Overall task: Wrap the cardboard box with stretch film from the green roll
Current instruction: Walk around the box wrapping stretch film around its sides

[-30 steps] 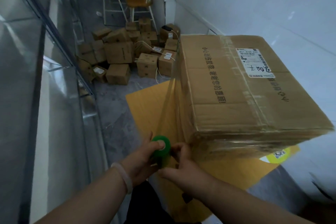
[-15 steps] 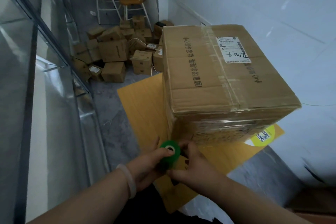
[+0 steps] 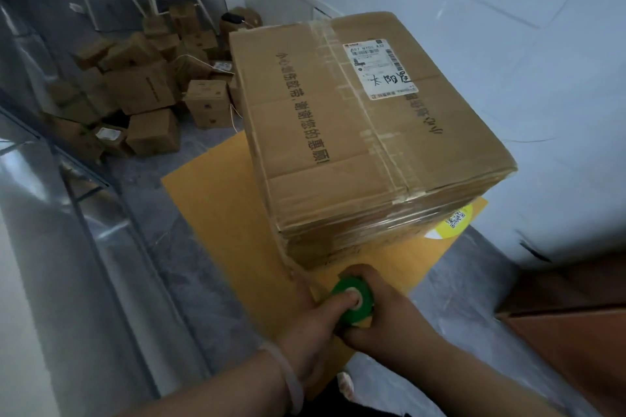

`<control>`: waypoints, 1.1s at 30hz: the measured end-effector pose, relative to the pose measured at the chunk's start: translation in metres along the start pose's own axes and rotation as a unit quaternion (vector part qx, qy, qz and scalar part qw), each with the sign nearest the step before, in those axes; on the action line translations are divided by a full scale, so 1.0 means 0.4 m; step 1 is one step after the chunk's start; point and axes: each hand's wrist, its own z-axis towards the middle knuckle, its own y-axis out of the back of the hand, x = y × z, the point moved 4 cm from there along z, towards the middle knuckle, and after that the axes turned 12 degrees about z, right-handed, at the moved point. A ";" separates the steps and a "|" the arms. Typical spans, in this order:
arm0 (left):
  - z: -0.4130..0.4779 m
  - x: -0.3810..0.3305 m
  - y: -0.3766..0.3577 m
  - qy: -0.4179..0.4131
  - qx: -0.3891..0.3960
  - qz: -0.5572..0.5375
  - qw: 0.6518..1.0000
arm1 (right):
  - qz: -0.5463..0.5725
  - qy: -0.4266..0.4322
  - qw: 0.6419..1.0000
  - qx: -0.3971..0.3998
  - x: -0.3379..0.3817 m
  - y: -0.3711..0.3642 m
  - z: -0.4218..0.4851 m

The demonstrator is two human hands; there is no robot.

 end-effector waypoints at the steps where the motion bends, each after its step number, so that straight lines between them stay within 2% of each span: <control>1: -0.001 0.001 -0.007 -0.003 -0.009 -0.016 1.000 | -0.006 0.001 1.000 -0.013 -0.001 0.006 -0.006; 5: -0.003 0.007 -0.031 0.012 -0.025 -0.032 0.999 | -0.004 0.010 0.998 -0.069 -0.015 0.016 -0.014; 7: -0.013 0.012 -0.037 0.037 -0.034 -0.047 0.998 | -0.003 0.016 0.997 -0.072 -0.016 0.021 -0.016; 11: -0.006 0.016 -0.062 0.064 -0.024 -0.107 0.992 | -0.028 0.045 0.998 -0.021 -0.014 0.053 0.002; 13: 0.013 0.018 -0.078 0.067 -0.043 -0.128 0.989 | -0.023 0.067 0.997 0.019 -0.018 0.075 0.023; 18: -0.003 0.008 -0.173 0.030 -0.174 -0.180 0.968 | -0.032 0.073 0.985 0.150 -0.063 0.148 0.059; 23: -0.035 -0.018 -0.290 -0.005 -0.208 -0.299 0.931 | -0.102 0.105 0.959 0.244 -0.082 0.256 0.056; 27: -0.031 -0.029 -0.357 -0.030 -0.240 -0.342 0.908 | -0.161 0.165 0.945 0.234 -0.073 0.304 0.052; 33: -0.020 -0.040 -0.412 -0.053 -0.248 -0.359 0.898 | -0.147 0.148 0.951 0.229 -0.087 0.338 0.063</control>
